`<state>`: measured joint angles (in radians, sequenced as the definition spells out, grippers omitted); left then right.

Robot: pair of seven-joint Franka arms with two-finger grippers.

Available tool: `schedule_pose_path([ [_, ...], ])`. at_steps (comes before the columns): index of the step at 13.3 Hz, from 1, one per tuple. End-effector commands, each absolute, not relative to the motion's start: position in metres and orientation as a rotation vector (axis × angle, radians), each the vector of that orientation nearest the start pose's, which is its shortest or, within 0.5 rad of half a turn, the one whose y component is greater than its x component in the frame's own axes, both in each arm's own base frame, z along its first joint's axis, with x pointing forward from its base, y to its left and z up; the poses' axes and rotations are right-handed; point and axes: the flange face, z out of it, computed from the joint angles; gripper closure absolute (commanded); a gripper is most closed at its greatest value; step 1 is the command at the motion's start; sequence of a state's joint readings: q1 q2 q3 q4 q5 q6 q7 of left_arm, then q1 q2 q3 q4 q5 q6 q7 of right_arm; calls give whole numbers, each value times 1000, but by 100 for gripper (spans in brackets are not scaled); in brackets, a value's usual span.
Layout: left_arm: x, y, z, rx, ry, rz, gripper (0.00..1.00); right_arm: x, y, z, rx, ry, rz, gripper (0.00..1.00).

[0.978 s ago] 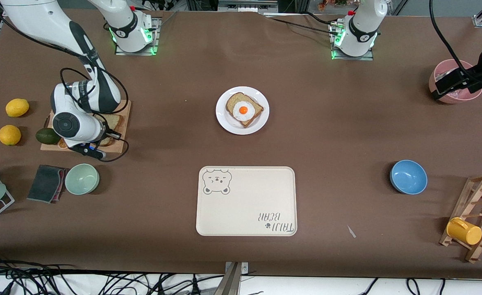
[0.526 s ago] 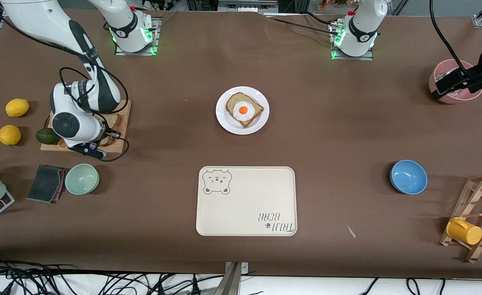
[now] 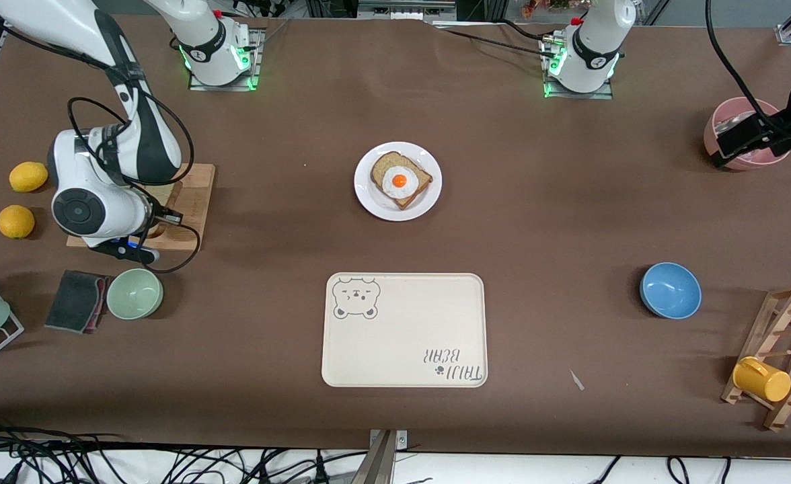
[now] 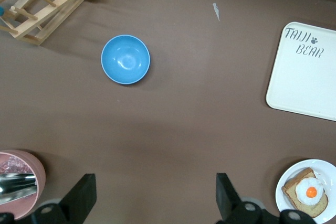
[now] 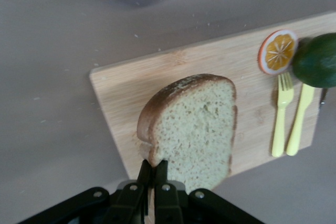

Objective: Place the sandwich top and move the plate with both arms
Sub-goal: 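Carry the bread slice with the right gripper over the egg plate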

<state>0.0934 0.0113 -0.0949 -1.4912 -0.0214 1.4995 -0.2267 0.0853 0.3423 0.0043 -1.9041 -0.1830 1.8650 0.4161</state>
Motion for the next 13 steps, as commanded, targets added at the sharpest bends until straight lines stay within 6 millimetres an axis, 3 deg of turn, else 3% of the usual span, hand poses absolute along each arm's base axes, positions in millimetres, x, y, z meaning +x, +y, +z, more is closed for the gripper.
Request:
schedule_pose_path([
  [1,556,-8,653,-3156,-308,-12,0,587,75,324,-3344,309,547,100],
  [4,555,-14,653,-3150,-289,-11,0,588,159,353,-3309,107,439,100],
  [6,556,-13,648,-3127,-284,2,0,578,225,372,-3256,-13,382,100],
  [10,555,-15,651,-3125,-277,-4,0,531,350,371,-3256,-226,321,100],
  [13,555,-9,650,-3111,-292,-3,0,507,433,362,-3235,-277,288,100],
])
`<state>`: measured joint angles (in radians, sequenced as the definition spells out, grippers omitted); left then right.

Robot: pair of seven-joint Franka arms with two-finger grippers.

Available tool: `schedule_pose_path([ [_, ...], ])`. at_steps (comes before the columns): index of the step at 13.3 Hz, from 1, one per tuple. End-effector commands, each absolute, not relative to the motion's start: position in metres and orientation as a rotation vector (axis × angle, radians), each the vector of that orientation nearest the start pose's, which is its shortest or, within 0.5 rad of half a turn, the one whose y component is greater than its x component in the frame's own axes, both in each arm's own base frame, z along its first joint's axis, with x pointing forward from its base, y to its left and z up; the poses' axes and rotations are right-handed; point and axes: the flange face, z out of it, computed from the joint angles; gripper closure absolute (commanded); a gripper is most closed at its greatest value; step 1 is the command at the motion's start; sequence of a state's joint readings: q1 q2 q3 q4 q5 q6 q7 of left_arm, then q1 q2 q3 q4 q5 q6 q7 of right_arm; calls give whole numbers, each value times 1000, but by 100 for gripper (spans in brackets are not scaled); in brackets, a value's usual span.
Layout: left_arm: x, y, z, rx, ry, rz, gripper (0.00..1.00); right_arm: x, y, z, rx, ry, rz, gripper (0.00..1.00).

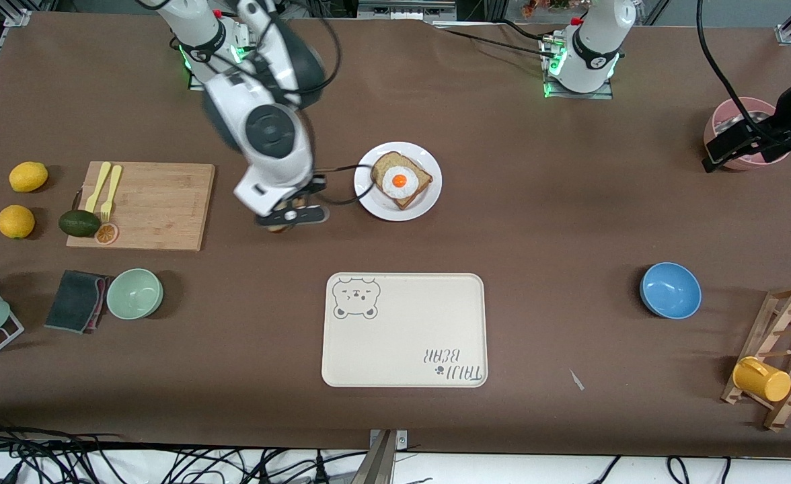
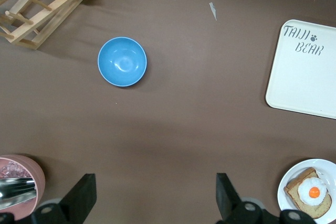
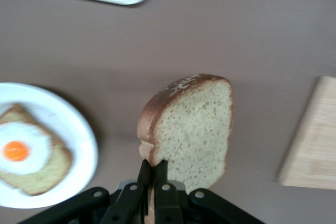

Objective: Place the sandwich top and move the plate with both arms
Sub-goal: 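Carry the bread slice with the right gripper over the egg plate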

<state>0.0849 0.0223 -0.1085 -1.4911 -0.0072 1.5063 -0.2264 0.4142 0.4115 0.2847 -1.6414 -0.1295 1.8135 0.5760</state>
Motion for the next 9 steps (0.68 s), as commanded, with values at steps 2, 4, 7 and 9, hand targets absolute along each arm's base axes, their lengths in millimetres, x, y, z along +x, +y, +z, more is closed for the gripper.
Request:
schedule_pose_path([
  [2,556,-3,650,-3110,-304,-1,0,482,493,353,-3224,-306,254,100],
  [4,556,0,649,-3109,-306,-1,0,464,522,346,-3227,-313,234,100],
  [7,555,-8,648,-3045,-266,6,0,437,553,324,-3268,-516,91,100],
  [9,555,-10,649,-3033,-266,0,0,425,562,307,-3296,-605,69,100],
])
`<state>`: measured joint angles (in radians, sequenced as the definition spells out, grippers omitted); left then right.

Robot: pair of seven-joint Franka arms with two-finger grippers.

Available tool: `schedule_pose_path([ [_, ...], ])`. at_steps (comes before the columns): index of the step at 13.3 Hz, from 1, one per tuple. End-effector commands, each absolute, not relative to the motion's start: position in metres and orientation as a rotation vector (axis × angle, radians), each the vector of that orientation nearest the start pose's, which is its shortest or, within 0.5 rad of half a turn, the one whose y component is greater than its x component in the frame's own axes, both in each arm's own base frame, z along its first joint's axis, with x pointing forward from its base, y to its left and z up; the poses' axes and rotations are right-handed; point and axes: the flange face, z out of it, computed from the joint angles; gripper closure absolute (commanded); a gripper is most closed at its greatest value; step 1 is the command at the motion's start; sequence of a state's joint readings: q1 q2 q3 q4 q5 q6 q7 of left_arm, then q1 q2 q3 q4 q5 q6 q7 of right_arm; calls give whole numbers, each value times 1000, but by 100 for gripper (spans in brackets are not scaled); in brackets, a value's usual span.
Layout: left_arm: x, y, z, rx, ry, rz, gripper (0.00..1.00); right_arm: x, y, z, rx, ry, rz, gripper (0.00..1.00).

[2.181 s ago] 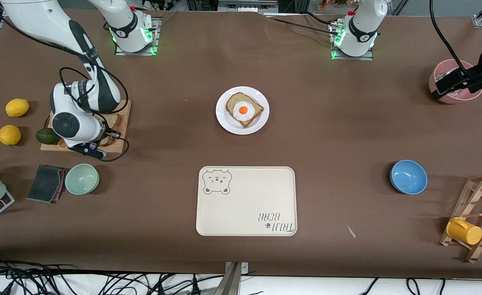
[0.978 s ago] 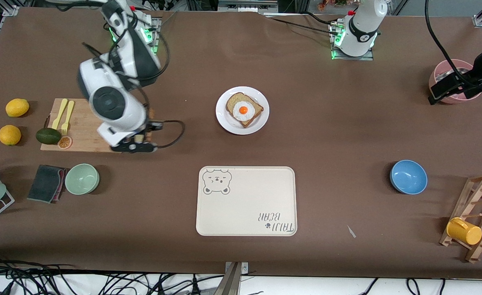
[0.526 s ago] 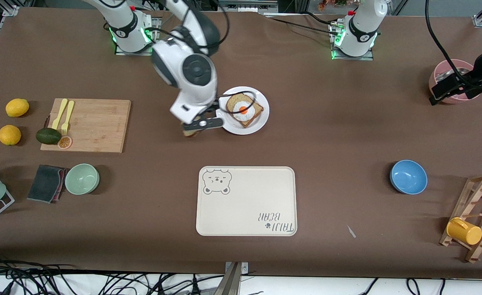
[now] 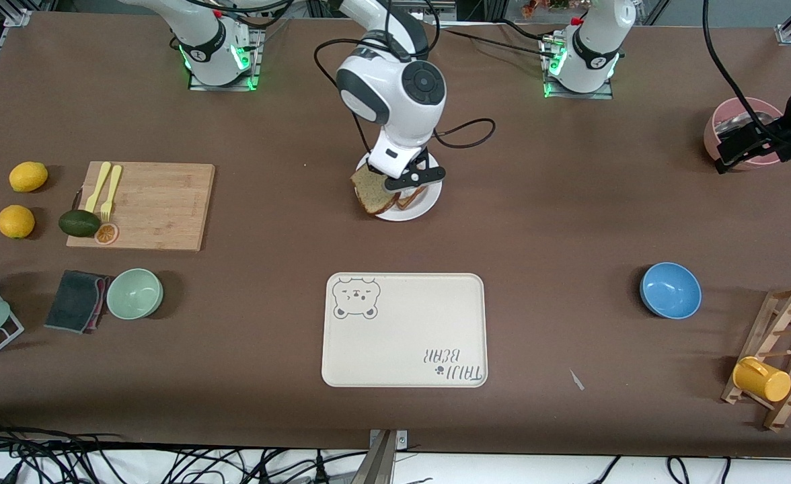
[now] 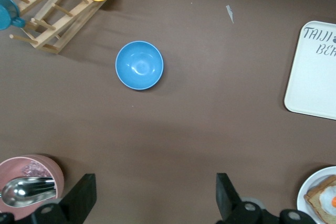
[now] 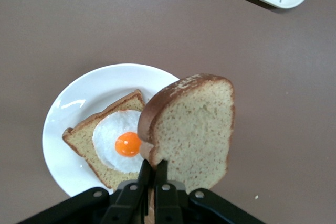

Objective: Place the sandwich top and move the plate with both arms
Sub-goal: 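Carry the bread slice with the right gripper over the egg plate, then lower the bread onto the egg slice and open the right gripper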

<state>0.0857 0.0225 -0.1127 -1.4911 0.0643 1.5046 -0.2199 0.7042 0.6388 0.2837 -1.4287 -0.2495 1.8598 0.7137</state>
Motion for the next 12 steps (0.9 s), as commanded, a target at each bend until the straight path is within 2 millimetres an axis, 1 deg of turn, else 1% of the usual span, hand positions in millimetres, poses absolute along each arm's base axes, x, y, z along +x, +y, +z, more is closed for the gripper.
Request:
schedule_pose_path([
  [1,555,-10,649,-3037,-268,1,0,415,570,298,-3305,-646,60,100],
  [2,555,-11,649,-3042,-268,2,0,411,573,296,-3304,-650,59,100],
  [4,555,-18,649,-3044,-250,1,0,407,576,295,-3299,-640,60,100],
  [5,554,-17,650,-3045,-252,-1,0,403,582,294,-3287,-634,44,100],
  [7,554,-11,650,-3046,-261,0,0,403,585,286,-3289,-548,34,100],
  [8,554,-9,650,-3046,-263,1,0,399,587,280,-3294,-544,42,100],
  [9,554,-9,650,-3046,-264,1,0,387,595,277,-3287,-570,39,100],
  [11,554,-9,650,-3045,-268,0,0,386,597,278,-3295,-499,27,100],
  [12,554,-9,650,-3045,-268,0,0,384,597,277,-3297,-496,31,100],
])
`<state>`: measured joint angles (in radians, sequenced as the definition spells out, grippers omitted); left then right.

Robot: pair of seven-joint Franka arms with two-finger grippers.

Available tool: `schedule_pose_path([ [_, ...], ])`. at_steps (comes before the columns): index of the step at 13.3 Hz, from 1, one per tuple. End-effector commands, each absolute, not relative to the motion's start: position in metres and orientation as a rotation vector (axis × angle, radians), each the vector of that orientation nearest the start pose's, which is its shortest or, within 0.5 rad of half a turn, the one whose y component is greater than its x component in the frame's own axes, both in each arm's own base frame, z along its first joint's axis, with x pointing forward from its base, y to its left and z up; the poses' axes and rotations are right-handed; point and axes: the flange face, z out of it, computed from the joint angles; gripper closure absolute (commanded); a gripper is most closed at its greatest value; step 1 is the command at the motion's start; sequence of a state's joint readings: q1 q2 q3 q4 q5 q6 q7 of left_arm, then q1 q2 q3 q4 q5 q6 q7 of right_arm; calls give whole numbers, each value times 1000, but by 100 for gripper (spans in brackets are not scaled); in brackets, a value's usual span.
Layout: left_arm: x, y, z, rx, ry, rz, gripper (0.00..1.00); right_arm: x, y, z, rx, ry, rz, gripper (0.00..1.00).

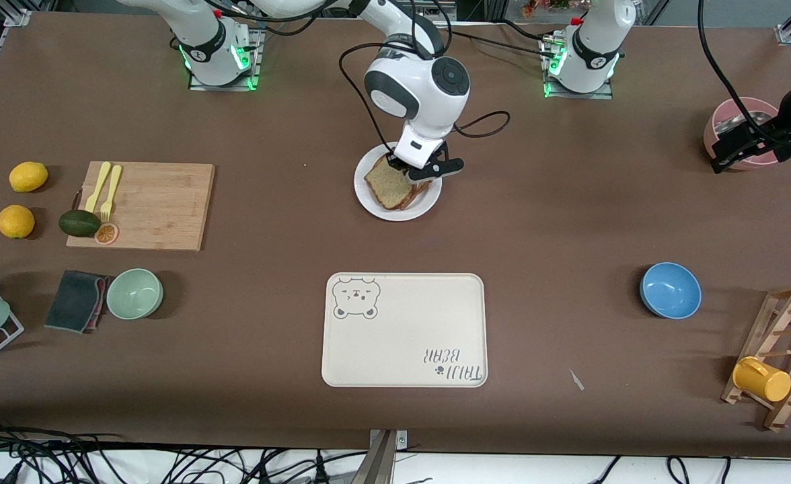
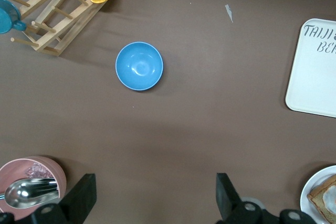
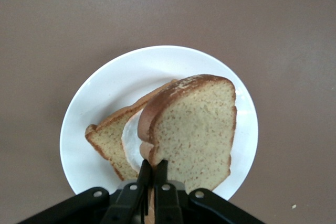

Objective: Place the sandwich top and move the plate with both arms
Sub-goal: 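Lower the bread onto the egg slice and open the right gripper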

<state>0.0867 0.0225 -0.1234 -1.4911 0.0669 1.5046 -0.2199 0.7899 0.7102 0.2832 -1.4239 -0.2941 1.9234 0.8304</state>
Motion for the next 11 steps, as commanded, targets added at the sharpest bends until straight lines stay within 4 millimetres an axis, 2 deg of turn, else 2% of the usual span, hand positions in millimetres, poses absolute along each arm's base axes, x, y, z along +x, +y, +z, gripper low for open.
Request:
schedule_pose_path([
  [1,554,-8,650,-3045,-270,1,0,384,598,276,-3297,-489,30,100],
  [3,554,-9,650,-3045,-268,0,0,380,600,275,-3297,-497,30,98],
  [4,554,-9,650,-3045,-268,0,0,380,600,275,-3297,-494,30,75],
  [5,554,-9,650,-3045,-268,0,0,379,601,275,-3304,-463,25,61],
  [7,554,-9,650,-3045,-268,0,0,377,602,276,-3315,-377,12,52],
  [8,554,-9,650,-3045,-270,1,0,376,602,278,-3321,-381,15,45],
  [9,554,-9,650,-3045,-268,0,0,377,601,281,-3322,-384,17,41],
  [11,554,-9,650,-3045,-270,1,0,378,599,292,-3327,-385,13,41],
])
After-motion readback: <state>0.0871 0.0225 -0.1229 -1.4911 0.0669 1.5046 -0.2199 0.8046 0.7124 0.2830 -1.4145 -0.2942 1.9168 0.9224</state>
